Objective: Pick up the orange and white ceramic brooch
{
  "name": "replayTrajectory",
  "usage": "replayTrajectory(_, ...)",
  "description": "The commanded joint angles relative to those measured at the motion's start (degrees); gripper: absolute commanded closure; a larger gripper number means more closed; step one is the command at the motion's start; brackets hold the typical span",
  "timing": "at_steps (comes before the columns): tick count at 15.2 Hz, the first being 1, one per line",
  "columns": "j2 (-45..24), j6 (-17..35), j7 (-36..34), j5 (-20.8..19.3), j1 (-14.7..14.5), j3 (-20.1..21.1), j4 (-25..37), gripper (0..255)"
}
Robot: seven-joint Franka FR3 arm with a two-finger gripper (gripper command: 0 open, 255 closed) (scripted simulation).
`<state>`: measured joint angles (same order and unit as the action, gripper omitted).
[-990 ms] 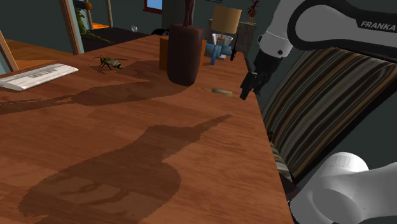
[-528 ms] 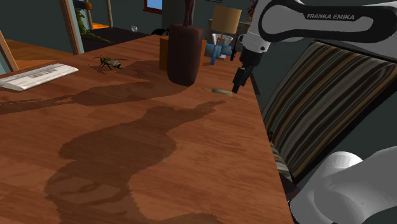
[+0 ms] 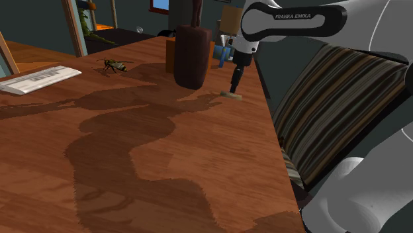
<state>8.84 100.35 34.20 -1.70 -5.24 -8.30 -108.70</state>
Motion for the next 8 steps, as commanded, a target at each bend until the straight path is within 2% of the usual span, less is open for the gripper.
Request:
replayTrajectory(1, -0.71, 1.3, 0.6, 0.05, -0.02, -0.09, -0.69, 0)
replayTrajectory(7, -0.78, 4.82, 0.57, 0.03, 0.01, -0.13, -4.14, 0)
replayTrajectory(8, -0.77, 4.76, 0.57, 0.03, 0.02, -0.13, -4.08, 255)
